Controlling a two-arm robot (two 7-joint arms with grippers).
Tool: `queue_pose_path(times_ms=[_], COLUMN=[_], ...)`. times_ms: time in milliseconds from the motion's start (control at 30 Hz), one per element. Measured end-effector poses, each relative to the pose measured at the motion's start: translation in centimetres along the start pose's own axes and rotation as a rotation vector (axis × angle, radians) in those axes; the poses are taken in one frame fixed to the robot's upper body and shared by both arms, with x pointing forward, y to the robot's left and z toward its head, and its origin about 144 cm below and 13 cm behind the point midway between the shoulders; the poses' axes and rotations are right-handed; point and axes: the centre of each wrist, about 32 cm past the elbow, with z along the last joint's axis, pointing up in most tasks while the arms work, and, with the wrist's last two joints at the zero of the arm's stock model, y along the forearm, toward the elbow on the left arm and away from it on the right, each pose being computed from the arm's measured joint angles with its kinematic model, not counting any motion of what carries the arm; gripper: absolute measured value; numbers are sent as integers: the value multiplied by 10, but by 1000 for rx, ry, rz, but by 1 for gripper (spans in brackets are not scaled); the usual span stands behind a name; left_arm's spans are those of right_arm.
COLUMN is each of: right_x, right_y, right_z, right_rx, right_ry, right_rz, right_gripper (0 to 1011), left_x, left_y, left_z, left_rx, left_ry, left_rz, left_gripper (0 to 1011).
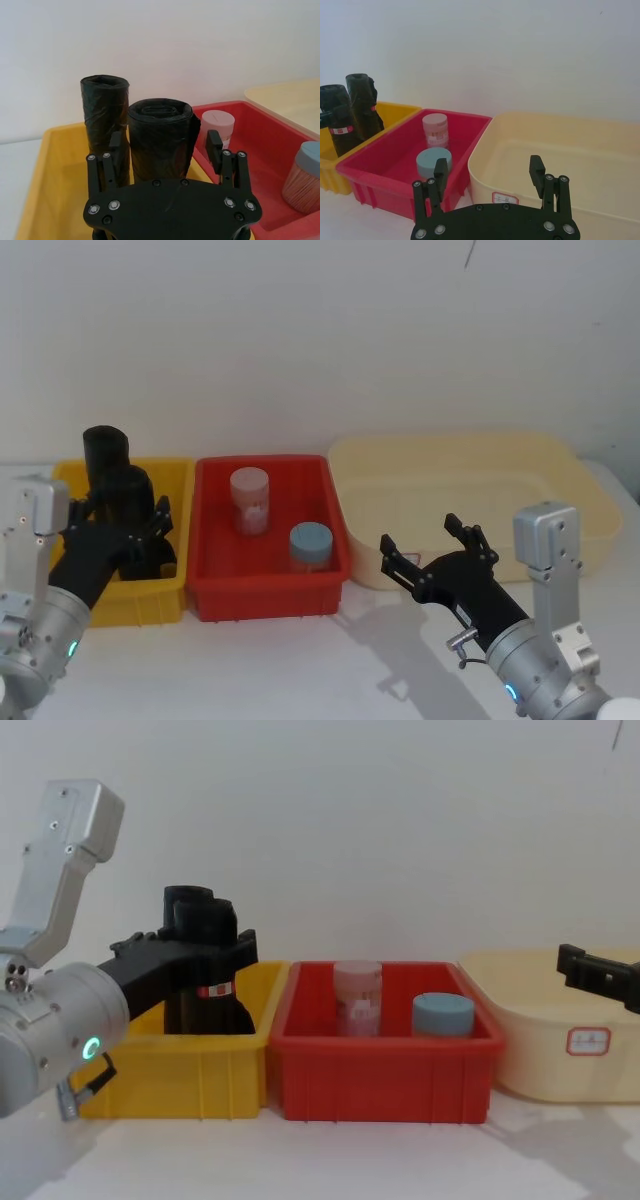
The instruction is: Pick up the garbage bag with the one hand and transfer it to the other hand.
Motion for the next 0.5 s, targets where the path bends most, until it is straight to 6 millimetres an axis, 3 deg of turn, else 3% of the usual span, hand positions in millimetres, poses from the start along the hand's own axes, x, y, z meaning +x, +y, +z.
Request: queue_pose_path(times_ms=[267, 500], right_x=[0, 0], right_y=[0, 0], right_z=[0, 0], right_rx=[0, 0], right_ry=[0, 0], right_rz=[0, 0], right_gripper=[1000, 1001], left_x=[1, 1], left_y=[-6, -8], left_z=[-3, -3], left_rx=[3, 1], left_ry=[10, 9], left_rz=[-17, -23], left_gripper=[824, 592])
